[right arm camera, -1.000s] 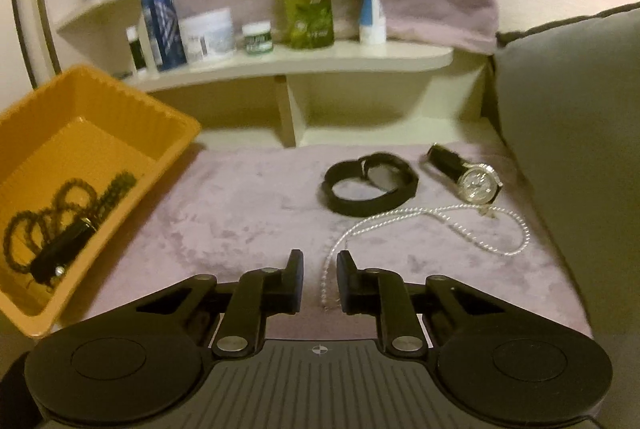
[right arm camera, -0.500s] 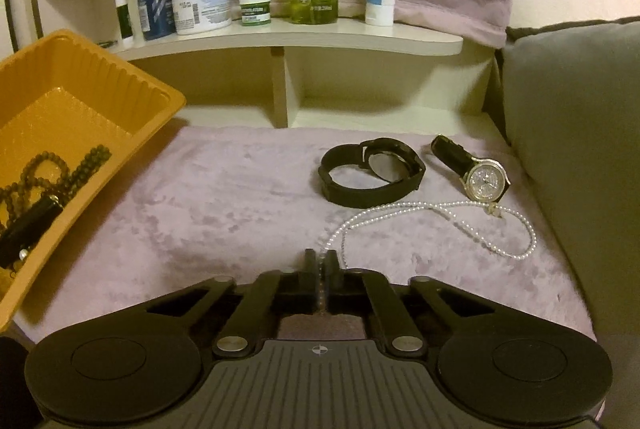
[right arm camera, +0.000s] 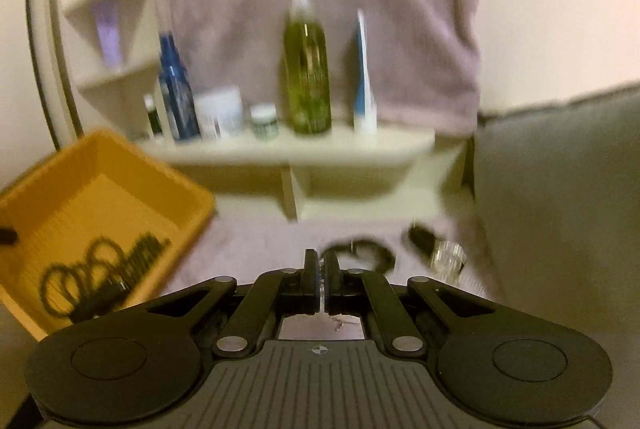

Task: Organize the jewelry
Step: 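Lift the pearl necklace high and carry it over the tray, right gripper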

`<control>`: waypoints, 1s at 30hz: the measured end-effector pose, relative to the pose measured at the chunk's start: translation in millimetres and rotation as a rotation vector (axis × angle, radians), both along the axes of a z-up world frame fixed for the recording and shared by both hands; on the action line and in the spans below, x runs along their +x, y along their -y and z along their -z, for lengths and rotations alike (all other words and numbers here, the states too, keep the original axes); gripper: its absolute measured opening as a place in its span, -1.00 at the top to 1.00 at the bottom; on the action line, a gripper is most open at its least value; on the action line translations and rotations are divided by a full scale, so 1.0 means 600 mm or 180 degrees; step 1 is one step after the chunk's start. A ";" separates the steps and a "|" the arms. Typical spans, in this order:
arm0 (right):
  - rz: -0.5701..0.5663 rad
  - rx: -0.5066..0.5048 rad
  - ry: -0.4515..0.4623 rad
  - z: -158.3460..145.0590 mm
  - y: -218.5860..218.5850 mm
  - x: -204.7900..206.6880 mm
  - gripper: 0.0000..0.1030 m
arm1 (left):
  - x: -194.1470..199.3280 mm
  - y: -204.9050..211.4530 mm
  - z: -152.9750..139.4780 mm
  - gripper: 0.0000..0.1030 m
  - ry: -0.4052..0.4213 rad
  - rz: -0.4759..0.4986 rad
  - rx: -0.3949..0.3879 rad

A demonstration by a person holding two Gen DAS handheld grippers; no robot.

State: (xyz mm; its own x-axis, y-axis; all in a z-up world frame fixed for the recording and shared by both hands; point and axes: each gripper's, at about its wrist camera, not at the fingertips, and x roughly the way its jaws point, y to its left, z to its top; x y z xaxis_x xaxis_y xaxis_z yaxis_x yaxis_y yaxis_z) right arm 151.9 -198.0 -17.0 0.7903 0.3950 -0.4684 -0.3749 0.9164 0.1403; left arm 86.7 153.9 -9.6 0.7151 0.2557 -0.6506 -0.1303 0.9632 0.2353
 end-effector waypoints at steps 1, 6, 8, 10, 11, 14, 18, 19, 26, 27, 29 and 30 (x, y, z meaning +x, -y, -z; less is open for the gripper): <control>-0.0014 0.0022 0.0052 -0.013 0.001 -0.002 0.97 | 0.000 0.000 0.000 0.93 0.0001 0.0001 0.0000; -0.0077 0.0119 0.0314 -0.073 0.000 -0.010 0.97 | -0.001 0.001 -0.001 0.93 0.0007 0.0005 0.0002; -0.0115 0.0165 0.0382 -0.091 0.000 -0.011 0.97 | -0.002 0.001 -0.002 0.93 0.0011 0.0008 -0.0001; -0.0156 0.0210 0.0435 -0.107 -0.001 -0.010 0.97 | -0.002 0.002 -0.004 0.92 0.0016 0.0012 -0.0001; -0.0176 0.0231 0.0454 -0.115 0.000 -0.011 0.97 | -0.002 0.002 -0.003 0.92 0.0018 0.0013 -0.0001; -0.0249 0.0287 0.0515 -0.135 0.000 -0.011 0.97 | -0.003 0.002 -0.004 0.92 0.0020 0.0013 -0.0002; -0.0354 0.0362 0.0547 -0.155 -0.006 -0.009 0.97 | -0.003 0.002 -0.004 0.92 0.0021 0.0013 -0.0006; -0.0373 0.0380 0.0544 -0.158 -0.007 -0.009 0.97 | -0.003 0.002 -0.004 0.92 0.0020 0.0012 -0.0005; -0.0554 0.0420 0.0530 -0.172 -0.031 -0.002 0.97 | -0.003 -0.001 -0.005 0.92 0.0025 0.0017 -0.0022; -0.0586 0.0411 0.0533 -0.173 -0.037 -0.002 0.97 | -0.003 -0.001 -0.005 0.92 0.0025 0.0016 -0.0021; -0.0660 0.0417 0.0517 -0.176 -0.051 0.000 0.97 | -0.003 -0.003 -0.005 0.92 0.0026 0.0016 -0.0028; -0.0697 0.0433 0.0509 -0.178 -0.058 0.001 0.97 | -0.003 -0.003 -0.005 0.93 0.0026 0.0015 -0.0033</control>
State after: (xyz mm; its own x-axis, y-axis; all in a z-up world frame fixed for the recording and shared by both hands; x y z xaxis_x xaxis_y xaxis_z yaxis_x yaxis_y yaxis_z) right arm 152.4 -163.5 89.6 0.7389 0.6148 -0.2759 -0.5888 0.7881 0.1794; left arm 85.1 156.0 -6.6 0.7216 0.2455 -0.6473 -0.1276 0.9662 0.2241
